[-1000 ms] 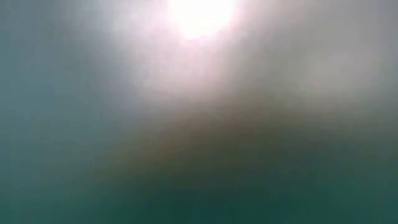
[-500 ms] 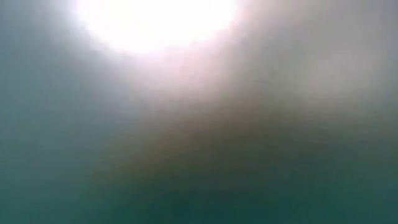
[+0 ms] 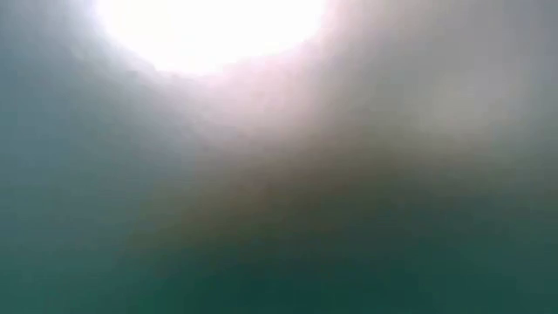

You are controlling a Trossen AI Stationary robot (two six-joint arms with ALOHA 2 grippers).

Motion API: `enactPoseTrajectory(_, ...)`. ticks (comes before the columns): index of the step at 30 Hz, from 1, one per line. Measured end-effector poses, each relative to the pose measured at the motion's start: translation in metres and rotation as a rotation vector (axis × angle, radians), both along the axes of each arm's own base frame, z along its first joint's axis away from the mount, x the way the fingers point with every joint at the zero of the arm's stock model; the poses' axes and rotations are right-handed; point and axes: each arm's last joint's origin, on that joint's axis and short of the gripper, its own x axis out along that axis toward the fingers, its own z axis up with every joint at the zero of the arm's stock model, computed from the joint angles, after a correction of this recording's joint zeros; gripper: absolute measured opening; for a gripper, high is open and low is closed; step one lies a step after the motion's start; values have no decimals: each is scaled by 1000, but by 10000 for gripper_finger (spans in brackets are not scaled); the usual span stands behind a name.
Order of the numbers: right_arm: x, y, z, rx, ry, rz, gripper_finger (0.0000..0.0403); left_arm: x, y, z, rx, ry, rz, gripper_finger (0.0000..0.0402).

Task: Sort Maruchan noodles
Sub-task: Put the red noodle pack into the orange bin

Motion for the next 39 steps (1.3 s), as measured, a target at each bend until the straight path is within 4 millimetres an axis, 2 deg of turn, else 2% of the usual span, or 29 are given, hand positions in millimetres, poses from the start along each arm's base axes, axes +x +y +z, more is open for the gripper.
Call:
enactPoseTrajectory(8,4,-1,4,-15,-69,-8,66,13,0,-3,-3,-48,-35,162)
enactPoseTrajectory(15,7,-2,8,-38,-110,0,66,21,0,-18,-25,-11,-41,162)
enactPoseTrajectory(24,11,-4,13,-25,-205,-44,66,37,5,-31,-46,-57,-41,162)
enactPoseTrajectory(29,11,-4,13,-25,-198,-55,66,42,14,-31,-24,-75,-58,162)
enactPoseTrajectory(35,8,-7,12,-167,-98,-63,66,42,30,-31,-25,-73,-42,162)
enactPoseTrajectory(39,7,-7,13,-224,-47,-21,66,49,40,-29,-7,-62,-53,162)
